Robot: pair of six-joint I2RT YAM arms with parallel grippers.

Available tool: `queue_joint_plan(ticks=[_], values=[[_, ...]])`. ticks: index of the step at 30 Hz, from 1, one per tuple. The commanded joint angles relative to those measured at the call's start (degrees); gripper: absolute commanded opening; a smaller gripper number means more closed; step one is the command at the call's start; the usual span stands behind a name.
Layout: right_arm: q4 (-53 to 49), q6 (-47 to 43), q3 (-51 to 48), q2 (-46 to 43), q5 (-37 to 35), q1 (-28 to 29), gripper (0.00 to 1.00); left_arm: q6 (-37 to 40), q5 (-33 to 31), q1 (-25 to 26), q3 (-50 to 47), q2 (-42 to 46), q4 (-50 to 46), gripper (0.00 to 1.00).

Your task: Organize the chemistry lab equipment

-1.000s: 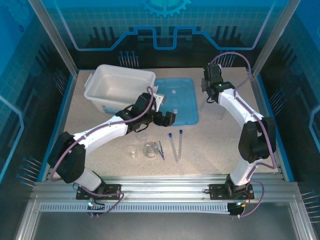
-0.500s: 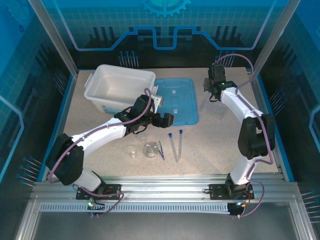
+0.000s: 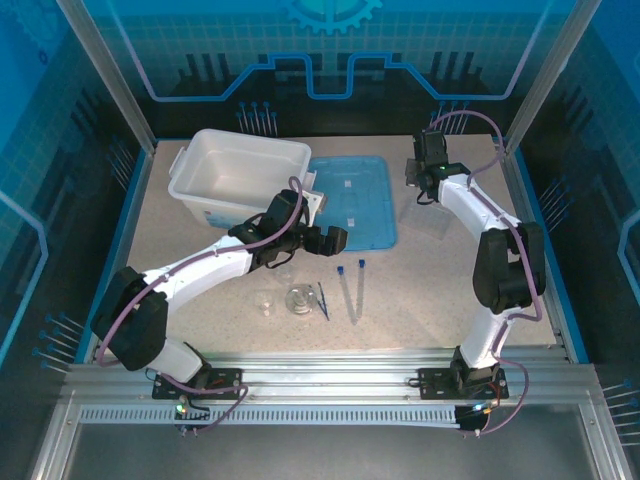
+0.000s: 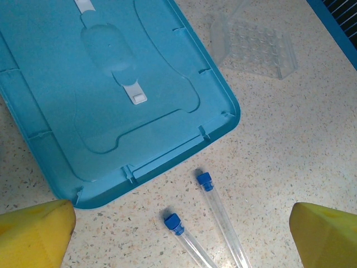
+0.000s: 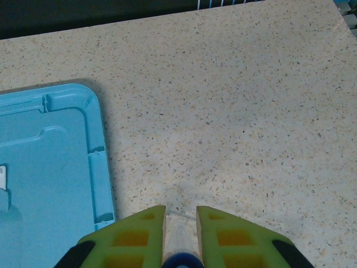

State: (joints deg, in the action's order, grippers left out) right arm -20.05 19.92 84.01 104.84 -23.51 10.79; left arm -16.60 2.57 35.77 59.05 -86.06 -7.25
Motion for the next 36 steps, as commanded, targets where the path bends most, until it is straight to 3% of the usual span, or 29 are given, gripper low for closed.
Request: queue_joint_plan(ticks=[1,19,36], values=[[1.0,0.8,1.2,1.0,0.1,-0.7,0.08,-0.5,-0.5,-0.3,-0.3,0.6,0.7,0.99],[-0.2,1.1,0.4,1.1,0.2,-0.5,0.16,-0.5,-0.3,-0.3,-0.9,0.7,1.0,0.99],[-2.3,0.7,1.9,0.3,0.1,-0.5,0.30,-0.1,0.0,-0.3,-0.3,0.7,0.6,0.99]])
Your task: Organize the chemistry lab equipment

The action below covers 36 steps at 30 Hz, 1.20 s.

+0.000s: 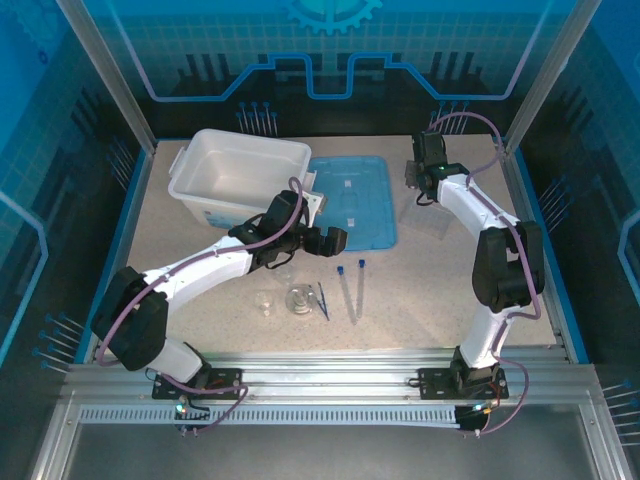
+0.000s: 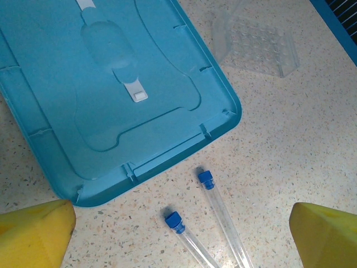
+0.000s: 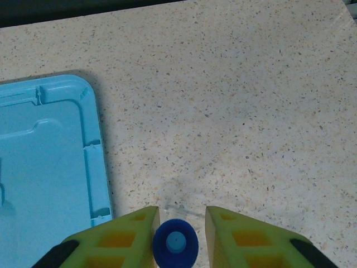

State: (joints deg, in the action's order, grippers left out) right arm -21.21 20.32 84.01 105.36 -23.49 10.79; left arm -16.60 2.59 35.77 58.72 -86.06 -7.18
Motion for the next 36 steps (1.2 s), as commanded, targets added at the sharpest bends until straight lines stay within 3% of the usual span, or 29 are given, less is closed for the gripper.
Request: queue_joint_plan(ticks=[1,9,19,23,36], values=[[-1.5,0.5,2.0,-1.0,0.0,-0.6,0.30,-0.1,-0.1,-0.3,0.1,0.7,0.4,0.99],[-8.8,2.4,2.0,-11.7,-0.4,1.1,0.38,1.0,-1.7,-0.3,2.4,-0.1,-2.5,0.99],[-21.2,4.4,-4.7,-20.4,19.4,6.6,0.36,1.3,-0.7,-0.3,4.3,-1.2,-7.5,0.90],[-23.6,5.2,-7.8,-20.6,24.8,10.1,0.36,0.8,1.6,-0.3,4.7,-1.7,-9.7,0.85],[-18.7,9.9,-19.0,-14.2,28.5,18.9,0.37,1.5,-1.8,-0.1,1.2,-0.9,-16.0,0.85]])
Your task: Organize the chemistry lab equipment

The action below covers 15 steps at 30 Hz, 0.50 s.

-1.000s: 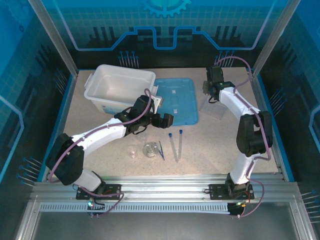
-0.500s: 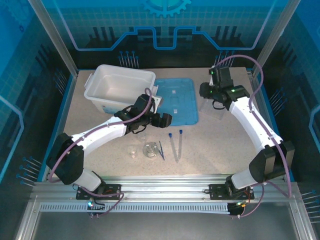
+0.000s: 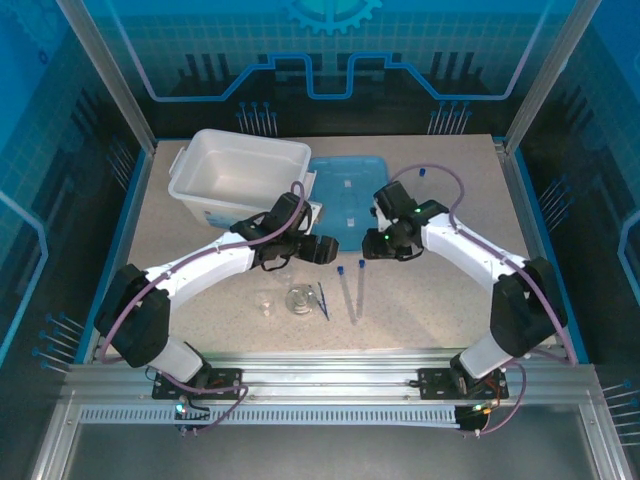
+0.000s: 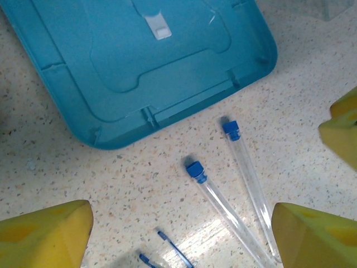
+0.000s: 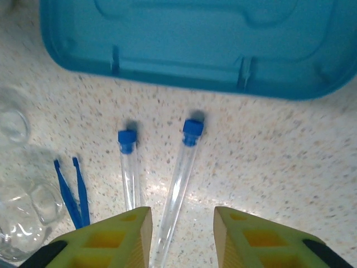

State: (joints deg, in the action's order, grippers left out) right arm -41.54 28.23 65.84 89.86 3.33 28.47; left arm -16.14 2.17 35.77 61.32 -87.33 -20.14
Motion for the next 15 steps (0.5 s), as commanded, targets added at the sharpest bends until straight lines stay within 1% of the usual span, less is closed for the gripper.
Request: queue_joint_plan(ticks=[1,6,10,15], values=[[2.4,2.3,-1.4,2.1,2.2,1.4,0.37,1.1,-1.5,0.1,-1.7,0.3,-3.0,0.85],[5.3,2.9,-2.2,6.3,2.5,2.2,0.37,0.9,-2.6,0.5,-3.3,0.8,-0.3,0.85],[5.2,3.2,-1.4,9.5,0.5,2.8,0.38,1.3,-2.9,0.7,-2.8,0.6,0.1,0.86],[5.5,3.2,0.0,12.7,-0.1,3.3,0.39,1.5,-3.0,0.7,-2.5,0.1,0.8,0.88]])
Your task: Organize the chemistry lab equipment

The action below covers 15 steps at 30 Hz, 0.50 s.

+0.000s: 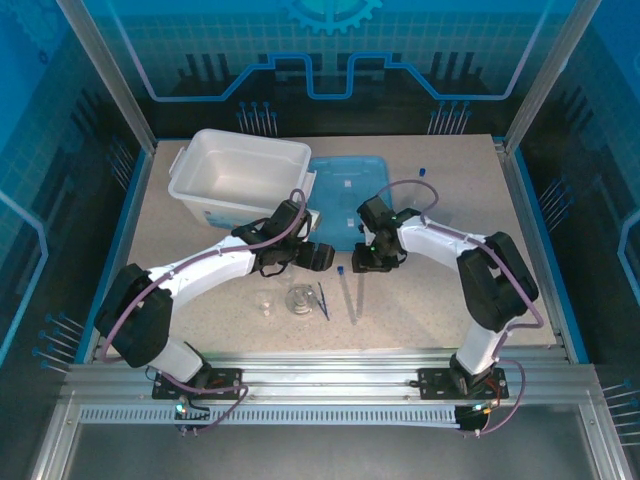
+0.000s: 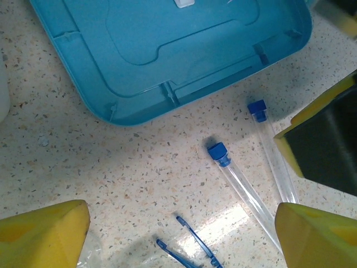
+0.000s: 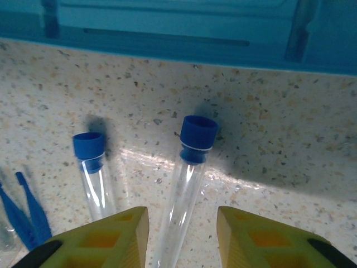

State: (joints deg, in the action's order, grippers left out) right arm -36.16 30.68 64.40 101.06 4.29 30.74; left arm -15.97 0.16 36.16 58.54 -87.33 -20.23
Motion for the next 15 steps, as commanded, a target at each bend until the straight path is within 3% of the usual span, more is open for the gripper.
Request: queue_joint_plan(ticks=[1,9,15], values=[[0.1,0.8,1.7,2.0,-1.2,1.1,0.39,1.3,-1.0,0.2,0.3,-0.1,0.8,0.88],[0.3,0.8,3.4,5.1,-2.1,1.9,0.39,1.5,-0.9,0.2,0.3,-0.7,1.2,0.89],[-3.5,0.0,6.9,8.7,-7.5,3.7,0.38,1.6,-0.9,0.3,0.4,-1.2,1.5,0.89]])
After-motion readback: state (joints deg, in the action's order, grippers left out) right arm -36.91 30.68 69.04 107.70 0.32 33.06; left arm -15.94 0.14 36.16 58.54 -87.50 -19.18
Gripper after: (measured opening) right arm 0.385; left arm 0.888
